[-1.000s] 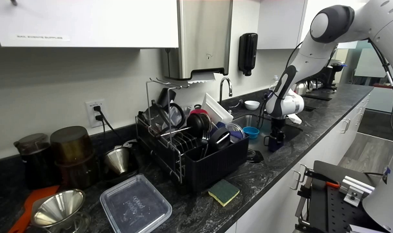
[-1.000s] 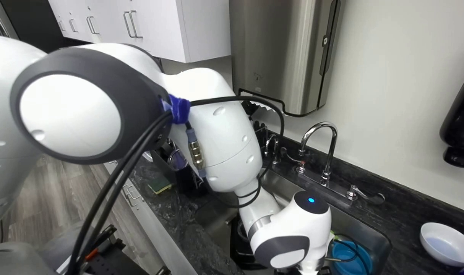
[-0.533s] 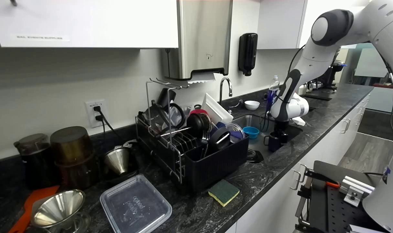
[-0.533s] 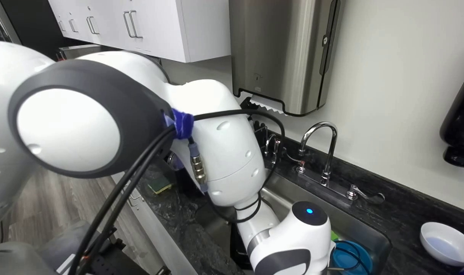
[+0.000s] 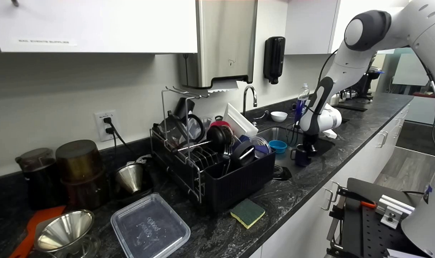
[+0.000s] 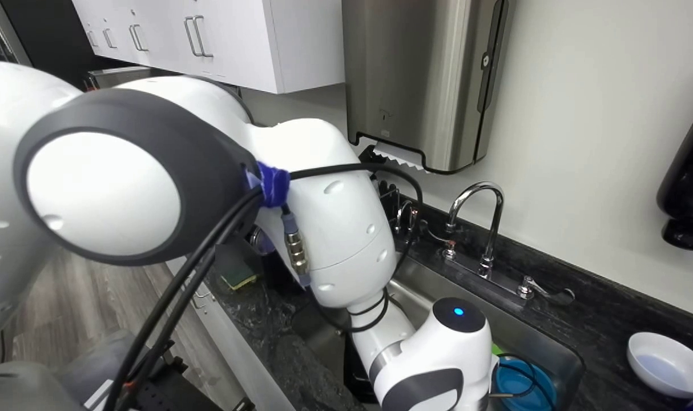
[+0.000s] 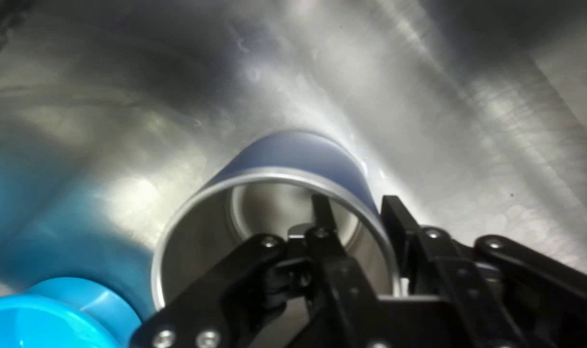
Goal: Take the blue mug from the sink and put it on the dish rack
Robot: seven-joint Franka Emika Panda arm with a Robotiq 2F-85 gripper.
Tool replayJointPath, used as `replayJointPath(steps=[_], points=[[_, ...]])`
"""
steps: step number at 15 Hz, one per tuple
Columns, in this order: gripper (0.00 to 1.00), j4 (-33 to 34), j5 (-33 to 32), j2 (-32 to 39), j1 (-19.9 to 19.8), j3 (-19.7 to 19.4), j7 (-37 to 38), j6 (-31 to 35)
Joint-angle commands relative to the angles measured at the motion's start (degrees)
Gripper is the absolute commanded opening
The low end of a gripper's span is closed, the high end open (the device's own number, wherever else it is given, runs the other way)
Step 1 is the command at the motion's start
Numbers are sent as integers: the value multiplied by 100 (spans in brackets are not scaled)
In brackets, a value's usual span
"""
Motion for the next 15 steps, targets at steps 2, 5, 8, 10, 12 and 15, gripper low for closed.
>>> replayJointPath(steps=[2, 5, 8, 10, 12, 15], points=[[0, -168, -236, -193, 59, -7, -37, 168], [2, -244, -317, -338, 122, 8, -47, 216], [2, -441, -379, -585, 110, 60, -119, 313], [2, -649, -403, -816, -12, 186, -259, 387], [2, -886, -362, -1066, -285, 470, -570, 462], [2, -1265, -107, -1431, -1256, 1504, -1449, 540]])
